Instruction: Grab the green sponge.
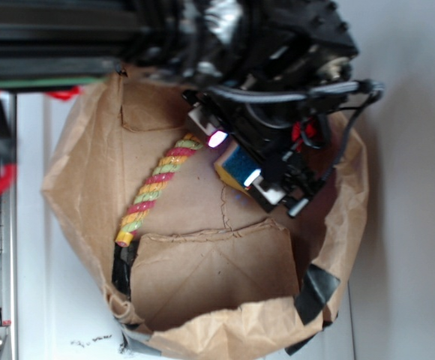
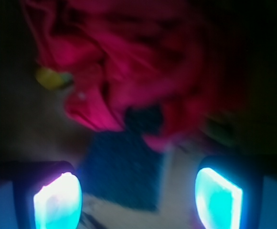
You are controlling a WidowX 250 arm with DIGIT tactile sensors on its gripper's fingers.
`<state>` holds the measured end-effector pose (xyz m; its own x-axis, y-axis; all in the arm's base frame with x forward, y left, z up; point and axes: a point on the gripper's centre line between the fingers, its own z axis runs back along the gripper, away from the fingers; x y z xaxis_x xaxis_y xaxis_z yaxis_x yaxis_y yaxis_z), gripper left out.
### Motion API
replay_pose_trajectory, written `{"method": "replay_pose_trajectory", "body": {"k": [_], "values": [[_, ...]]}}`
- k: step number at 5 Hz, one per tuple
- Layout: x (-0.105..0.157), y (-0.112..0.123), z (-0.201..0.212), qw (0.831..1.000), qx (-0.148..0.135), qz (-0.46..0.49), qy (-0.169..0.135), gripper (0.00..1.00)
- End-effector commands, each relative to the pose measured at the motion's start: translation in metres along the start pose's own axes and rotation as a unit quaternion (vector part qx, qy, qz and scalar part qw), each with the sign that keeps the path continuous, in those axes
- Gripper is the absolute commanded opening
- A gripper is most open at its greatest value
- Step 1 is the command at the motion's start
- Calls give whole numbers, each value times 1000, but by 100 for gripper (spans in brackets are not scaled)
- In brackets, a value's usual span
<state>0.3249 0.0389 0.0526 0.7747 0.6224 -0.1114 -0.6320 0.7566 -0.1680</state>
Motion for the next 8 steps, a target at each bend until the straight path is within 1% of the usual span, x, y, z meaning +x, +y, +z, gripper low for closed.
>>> {"method": "replay_pose_trajectory", "body": {"k": [1,2,3,5,6,7,8], "values": [[13,0,12,999,-19,46,-15,100],[13,1,11,998,-15,52,-18,100],[15,-1,1,998,-2,55,-14,100],[16,-15,-23,998,38,50,-8,100],[14,-15,-25,998,43,53,-10,74],[10,-12,-20,998,36,45,-16,0],[5,-9,-9,999,27,13,-15,0]]}}
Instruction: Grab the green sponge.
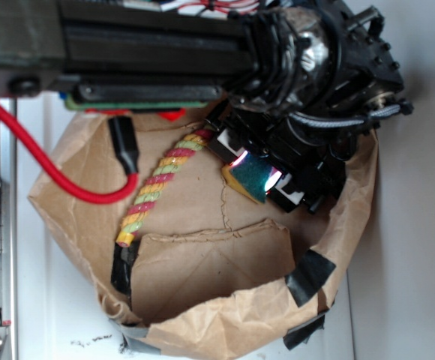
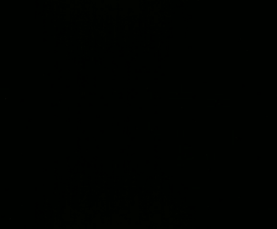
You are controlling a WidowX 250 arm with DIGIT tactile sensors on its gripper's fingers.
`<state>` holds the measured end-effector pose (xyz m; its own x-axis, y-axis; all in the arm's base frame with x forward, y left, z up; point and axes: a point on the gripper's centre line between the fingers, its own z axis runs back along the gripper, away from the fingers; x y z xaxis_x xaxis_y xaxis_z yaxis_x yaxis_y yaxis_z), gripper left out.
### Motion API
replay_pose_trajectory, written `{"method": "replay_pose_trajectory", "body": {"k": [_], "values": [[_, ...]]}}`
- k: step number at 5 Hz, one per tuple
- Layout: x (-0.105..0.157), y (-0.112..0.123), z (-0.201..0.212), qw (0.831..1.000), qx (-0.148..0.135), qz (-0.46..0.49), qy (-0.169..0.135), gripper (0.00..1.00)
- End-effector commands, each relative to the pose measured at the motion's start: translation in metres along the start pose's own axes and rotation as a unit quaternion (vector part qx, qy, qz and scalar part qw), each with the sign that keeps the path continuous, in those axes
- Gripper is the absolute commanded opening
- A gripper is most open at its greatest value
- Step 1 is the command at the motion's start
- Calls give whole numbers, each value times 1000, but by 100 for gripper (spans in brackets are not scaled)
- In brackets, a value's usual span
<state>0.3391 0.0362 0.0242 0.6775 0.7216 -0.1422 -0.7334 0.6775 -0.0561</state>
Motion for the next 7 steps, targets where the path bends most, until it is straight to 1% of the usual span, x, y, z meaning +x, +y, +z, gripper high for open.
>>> {"method": "replay_pose_trajectory", "body": {"k": [1,2,3,4,5,6,7], "values": [[-24,-2,41,995,-24,-97,-26,0],[-37,-4,59,992,-25,-121,-25,0],[-55,-6,80,987,-19,-160,-28,0],[-74,-9,97,980,-28,-193,-34,0],[-94,-6,107,972,-25,-228,-51,0],[-98,7,115,958,-20,-278,-74,0],[-92,28,123,925,21,-362,-119,0]]}}
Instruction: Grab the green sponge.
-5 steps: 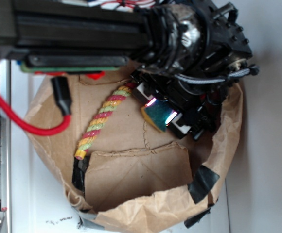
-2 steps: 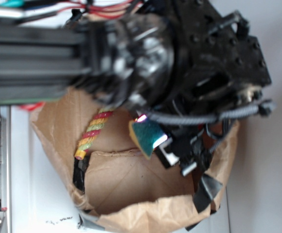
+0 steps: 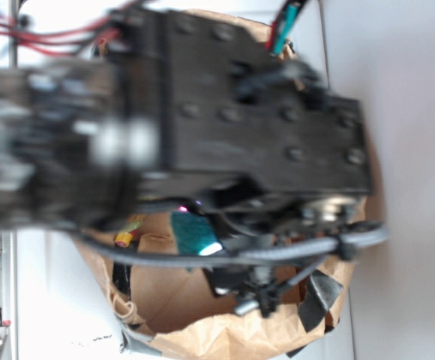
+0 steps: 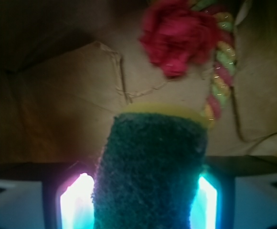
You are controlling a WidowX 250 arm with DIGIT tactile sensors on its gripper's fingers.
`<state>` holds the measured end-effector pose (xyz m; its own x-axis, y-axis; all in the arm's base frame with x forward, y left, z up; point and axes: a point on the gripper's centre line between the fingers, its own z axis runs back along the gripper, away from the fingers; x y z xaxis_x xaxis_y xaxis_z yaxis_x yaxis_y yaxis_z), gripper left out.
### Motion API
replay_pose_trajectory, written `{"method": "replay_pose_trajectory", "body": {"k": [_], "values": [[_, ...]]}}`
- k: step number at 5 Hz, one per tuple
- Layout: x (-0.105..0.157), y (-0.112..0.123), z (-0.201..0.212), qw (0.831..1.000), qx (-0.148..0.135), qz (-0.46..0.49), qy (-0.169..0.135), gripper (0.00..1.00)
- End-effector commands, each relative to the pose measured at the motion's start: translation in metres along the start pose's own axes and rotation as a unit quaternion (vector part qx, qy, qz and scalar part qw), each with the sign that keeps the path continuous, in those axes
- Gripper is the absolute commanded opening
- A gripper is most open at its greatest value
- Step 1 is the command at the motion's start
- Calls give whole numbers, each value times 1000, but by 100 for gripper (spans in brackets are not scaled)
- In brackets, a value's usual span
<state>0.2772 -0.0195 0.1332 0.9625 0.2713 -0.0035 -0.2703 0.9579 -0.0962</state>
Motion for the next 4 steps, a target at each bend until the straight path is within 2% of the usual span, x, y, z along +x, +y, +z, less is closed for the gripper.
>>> {"method": "replay_pose_trajectory", "body": {"k": [1,2,3,4], "values": [[-9,55,30,986,91,-116,-82,0],[-14,75,40,985,90,-123,-77,0],[-17,83,51,987,67,-129,-64,0],[-15,85,56,989,56,-128,-51,0]]}}
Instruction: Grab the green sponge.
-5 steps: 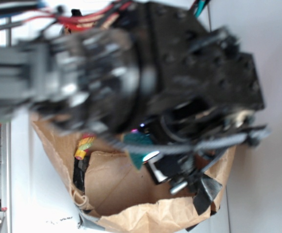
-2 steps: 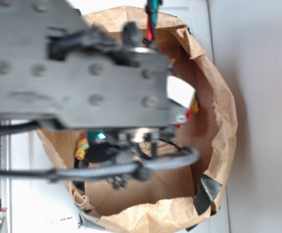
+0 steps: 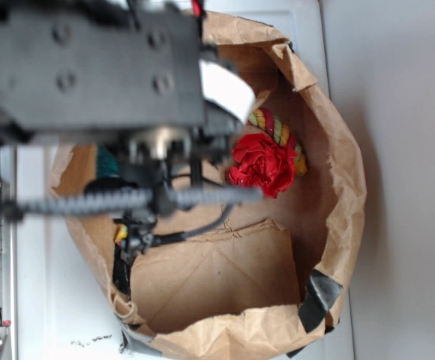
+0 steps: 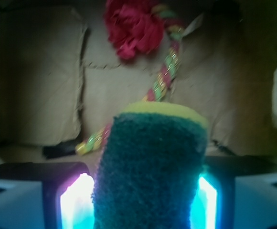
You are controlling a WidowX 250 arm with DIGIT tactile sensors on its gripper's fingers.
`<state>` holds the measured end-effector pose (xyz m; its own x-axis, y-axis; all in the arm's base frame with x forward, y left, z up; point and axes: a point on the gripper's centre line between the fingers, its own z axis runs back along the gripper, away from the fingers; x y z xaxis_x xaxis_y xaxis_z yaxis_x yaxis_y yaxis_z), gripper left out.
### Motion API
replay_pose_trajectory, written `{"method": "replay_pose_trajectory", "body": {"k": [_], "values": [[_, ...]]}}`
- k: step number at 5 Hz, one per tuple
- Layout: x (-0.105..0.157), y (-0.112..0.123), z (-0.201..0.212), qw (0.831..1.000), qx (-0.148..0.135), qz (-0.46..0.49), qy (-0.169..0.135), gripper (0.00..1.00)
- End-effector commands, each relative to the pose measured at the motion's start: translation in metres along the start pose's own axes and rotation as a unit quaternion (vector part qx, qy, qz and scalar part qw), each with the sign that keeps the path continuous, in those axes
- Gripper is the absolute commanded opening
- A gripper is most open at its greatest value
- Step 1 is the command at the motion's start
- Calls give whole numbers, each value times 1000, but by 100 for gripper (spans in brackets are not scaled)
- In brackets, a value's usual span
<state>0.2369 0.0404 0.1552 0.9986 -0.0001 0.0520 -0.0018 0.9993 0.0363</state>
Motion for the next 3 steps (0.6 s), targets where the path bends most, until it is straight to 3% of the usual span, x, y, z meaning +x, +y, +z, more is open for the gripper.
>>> {"method": "replay_pose_trajectory", "body": {"k": [1,2,3], "values": [[4,21,25,999,-6,14,-32,0],[11,10,22,1000,-2,15,-16,0],[14,5,19,999,11,35,-23,0]]}}
